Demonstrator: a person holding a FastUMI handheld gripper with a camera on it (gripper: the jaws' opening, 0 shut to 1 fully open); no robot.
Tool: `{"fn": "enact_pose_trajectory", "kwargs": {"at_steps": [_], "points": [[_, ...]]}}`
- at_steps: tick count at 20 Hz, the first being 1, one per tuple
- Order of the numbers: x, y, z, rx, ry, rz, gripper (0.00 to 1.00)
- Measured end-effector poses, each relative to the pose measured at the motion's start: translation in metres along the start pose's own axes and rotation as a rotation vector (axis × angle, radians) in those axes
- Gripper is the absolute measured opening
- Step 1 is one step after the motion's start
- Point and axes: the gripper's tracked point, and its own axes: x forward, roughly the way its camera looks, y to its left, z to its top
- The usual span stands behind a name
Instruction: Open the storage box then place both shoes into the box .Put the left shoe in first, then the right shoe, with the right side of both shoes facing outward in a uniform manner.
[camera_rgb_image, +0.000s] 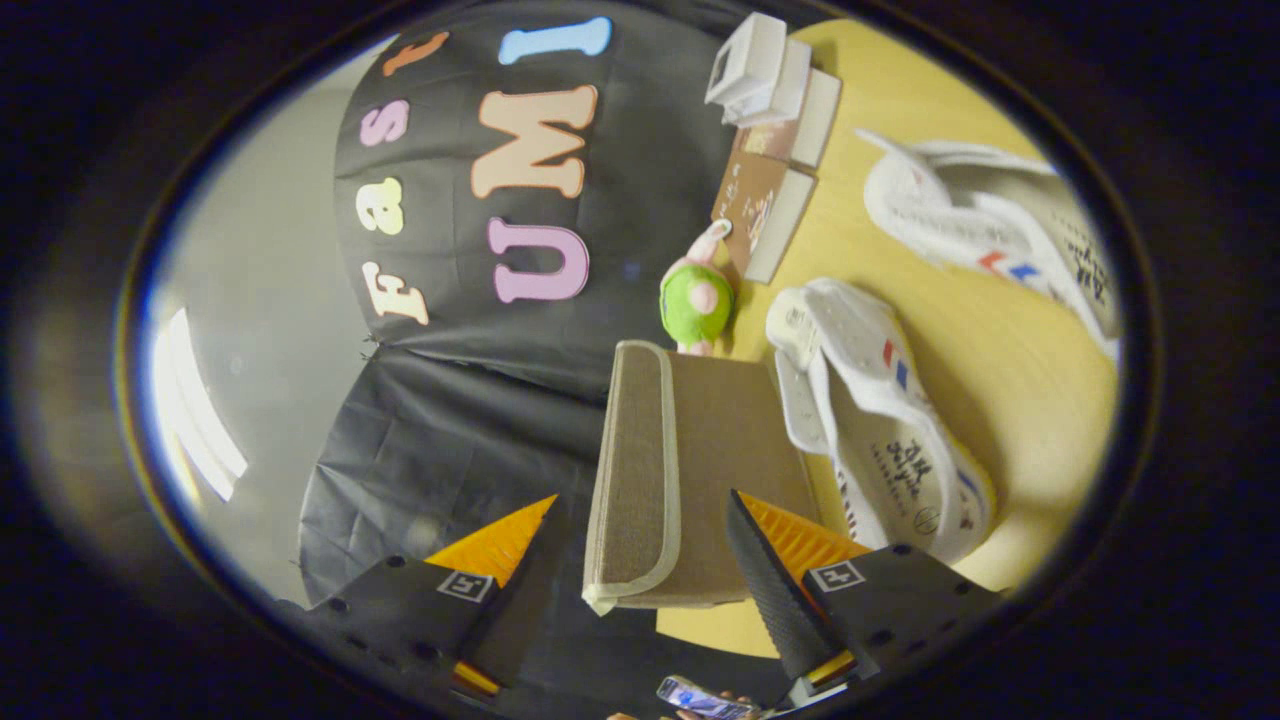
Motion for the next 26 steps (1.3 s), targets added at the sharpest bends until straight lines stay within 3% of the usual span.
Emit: {"fn": "enact_pose_trajectory", "kwargs": {"at_steps": [3, 9, 17, 26], "points": [[0.010, 0.002, -0.019, 0.051, 0.064, 0.026, 0.98], [0.011, 0.023, -0.016, 0.137, 0.048, 0.135, 0.94], [0.010, 0.020, -0.007, 0.196, -0.010, 0.154, 0.85], [0.016, 0.011, -0.006, 0.213, -0.044, 0.173, 0.38]]}}
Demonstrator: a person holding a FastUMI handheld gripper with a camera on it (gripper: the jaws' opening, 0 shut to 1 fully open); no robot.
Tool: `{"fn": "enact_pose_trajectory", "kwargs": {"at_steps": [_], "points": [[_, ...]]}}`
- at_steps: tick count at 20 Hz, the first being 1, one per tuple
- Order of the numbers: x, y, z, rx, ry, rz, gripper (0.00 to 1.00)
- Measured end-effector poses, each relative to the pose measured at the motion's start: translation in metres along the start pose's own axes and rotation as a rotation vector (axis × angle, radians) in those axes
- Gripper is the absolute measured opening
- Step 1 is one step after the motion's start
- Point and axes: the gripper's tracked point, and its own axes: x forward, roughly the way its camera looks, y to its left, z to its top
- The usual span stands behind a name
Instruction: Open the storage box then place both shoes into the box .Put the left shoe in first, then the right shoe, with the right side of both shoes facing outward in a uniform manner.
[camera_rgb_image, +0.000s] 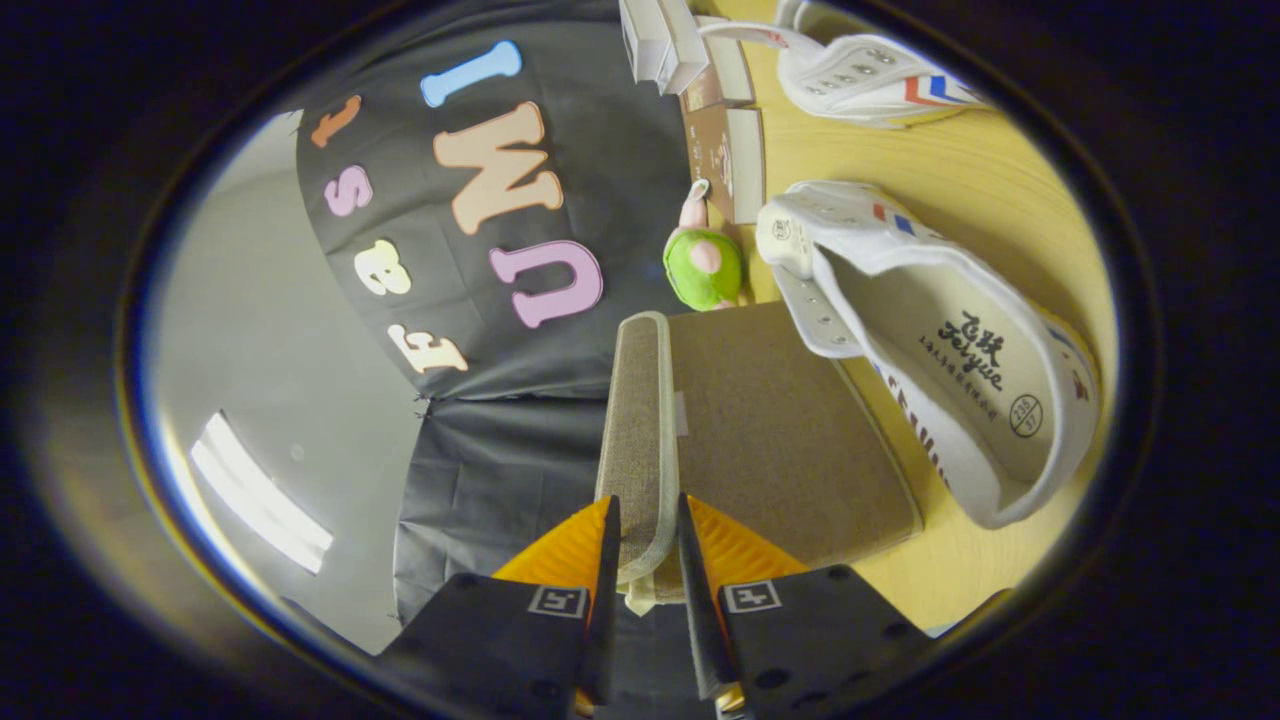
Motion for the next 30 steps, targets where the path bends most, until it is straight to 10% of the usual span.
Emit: {"fn": "enact_pose_trajectory", "kwargs": {"at_steps": [4, 17, 30], "points": [[0.002, -0.005, 0.002, 0.009, -0.005, -0.023, 0.17], [-0.018, 0.008, 0.006, -0.084, -0.110, 0.004, 0.07], [0.014, 0.092, -0.050, -0.576, -0.077, 0.056, 0.06]]}}
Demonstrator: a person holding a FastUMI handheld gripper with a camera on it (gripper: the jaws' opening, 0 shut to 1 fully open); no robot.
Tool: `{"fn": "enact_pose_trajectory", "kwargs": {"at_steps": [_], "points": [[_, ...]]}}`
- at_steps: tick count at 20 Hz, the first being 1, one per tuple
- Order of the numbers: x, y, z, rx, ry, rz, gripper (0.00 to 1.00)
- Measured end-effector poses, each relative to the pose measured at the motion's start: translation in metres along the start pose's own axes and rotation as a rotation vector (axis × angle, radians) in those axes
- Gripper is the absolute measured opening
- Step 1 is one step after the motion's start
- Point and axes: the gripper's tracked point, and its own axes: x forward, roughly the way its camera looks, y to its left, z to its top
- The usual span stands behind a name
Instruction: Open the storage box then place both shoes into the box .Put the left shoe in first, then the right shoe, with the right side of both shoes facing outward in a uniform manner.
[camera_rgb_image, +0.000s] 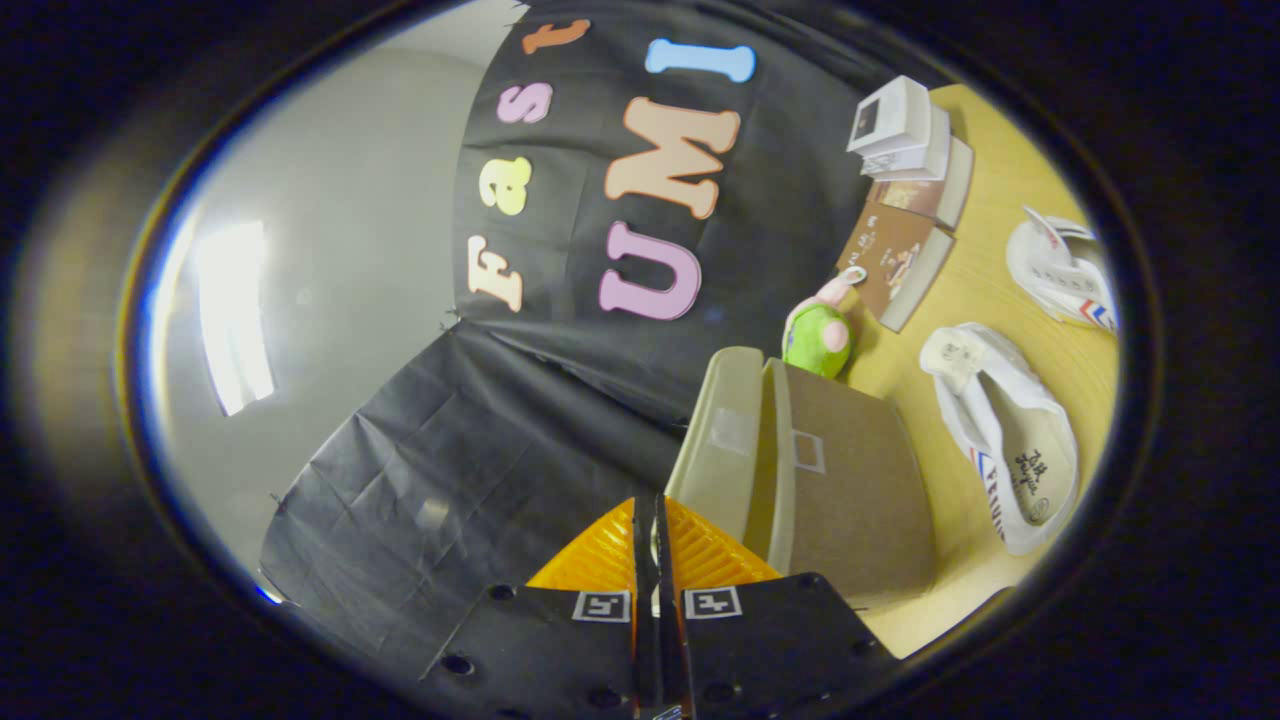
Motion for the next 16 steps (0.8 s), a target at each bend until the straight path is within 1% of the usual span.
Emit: {"fn": "enact_pose_trajectory", "kwargs": {"at_steps": [4, 6, 8, 9, 11, 13, 14, 15, 16], "points": [[0.027, 0.036, -0.046, -0.132, 0.110, 0.049, 0.06], [0.032, 0.046, -0.068, -0.160, 0.163, 0.077, 0.06], [0.029, 0.045, -0.077, -0.173, 0.185, 0.084, 0.06], [0.028, 0.042, -0.074, -0.178, 0.181, 0.074, 0.06], [0.025, 0.026, -0.060, -0.150, 0.156, 0.039, 0.06], [0.020, 0.003, -0.038, -0.097, 0.108, -0.029, 0.06], [0.021, -0.011, -0.029, -0.070, 0.083, -0.059, 0.09], [0.011, -0.022, -0.017, -0.045, 0.061, -0.085, 0.12], [0.007, -0.034, -0.009, -0.016, 0.046, -0.109, 0.14]]}}
